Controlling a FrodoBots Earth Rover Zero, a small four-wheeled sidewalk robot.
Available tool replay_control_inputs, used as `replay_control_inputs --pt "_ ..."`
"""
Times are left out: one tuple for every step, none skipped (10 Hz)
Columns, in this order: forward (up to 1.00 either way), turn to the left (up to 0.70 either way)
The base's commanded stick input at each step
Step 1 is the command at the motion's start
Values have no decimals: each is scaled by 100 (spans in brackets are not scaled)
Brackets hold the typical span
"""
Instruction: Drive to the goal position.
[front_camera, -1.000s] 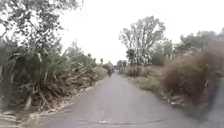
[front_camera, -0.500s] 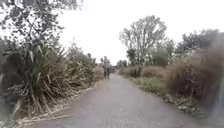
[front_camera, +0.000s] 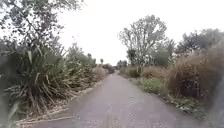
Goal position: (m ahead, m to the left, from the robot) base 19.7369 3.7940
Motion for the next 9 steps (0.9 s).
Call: replay_control_inputs --pt "0 0" --pt "100 0" --pt "100 0" --pt "100 0" --pt "100 -30" --pt "100 -34" --pt "100 -39" --pt "100 0" --pt "100 0"
